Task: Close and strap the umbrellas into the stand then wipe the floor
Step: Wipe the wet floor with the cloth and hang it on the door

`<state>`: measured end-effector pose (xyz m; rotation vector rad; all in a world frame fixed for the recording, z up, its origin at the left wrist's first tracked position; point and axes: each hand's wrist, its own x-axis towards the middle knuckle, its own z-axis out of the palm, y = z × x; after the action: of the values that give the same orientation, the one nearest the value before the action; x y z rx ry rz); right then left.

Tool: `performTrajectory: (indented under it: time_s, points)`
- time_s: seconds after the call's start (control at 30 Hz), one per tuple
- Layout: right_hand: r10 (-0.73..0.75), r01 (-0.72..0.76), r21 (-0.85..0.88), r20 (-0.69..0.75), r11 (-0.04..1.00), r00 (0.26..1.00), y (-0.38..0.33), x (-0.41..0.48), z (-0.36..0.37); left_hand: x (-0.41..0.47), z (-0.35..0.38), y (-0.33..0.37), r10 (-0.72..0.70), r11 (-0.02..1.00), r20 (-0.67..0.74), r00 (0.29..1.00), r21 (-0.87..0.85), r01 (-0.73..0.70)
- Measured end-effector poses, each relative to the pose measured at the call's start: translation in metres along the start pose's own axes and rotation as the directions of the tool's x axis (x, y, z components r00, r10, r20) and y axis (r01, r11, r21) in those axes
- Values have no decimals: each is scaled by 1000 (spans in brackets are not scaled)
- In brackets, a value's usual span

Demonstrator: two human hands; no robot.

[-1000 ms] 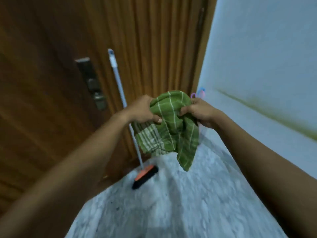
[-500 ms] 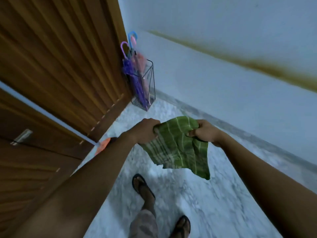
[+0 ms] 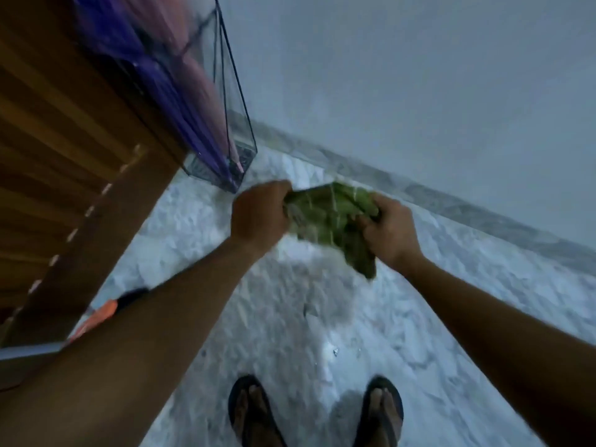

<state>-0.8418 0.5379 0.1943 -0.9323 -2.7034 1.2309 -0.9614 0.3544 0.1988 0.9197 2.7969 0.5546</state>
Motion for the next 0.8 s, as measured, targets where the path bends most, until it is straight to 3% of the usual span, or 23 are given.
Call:
performTrajectory:
  time_s: [0.07,0.17,0.27,0.33,0.5,0.63,0.8]
  points:
    - [-63,65,26,-67,998,996,37,37,45,22,55,-31,39,999,-104,994,18,-38]
    - [-180,179,-51,-31,983,983,103,67,119,27,139,-86,68,998,-102,992,27,-65]
    - [-121,151,-81,288,985,950,165,78,189,11,221,-137,63,997,125,990,36,-68]
    - [-26,97,-163,393,982,919,196,82,230,0,267,-166,23,999,276,961,34,-34]
    - [-180,195,-235,80,952,980,224,132,313,26,354,-212,70,996,196,978,34,-78]
    - [-151,156,-262,39,952,988,224,175,368,70,394,-228,35,991,195,980,117,-58]
    - [-149,107,-481,-51,870,987,210,231,400,126,408,-252,-33,988,56,998,152,24]
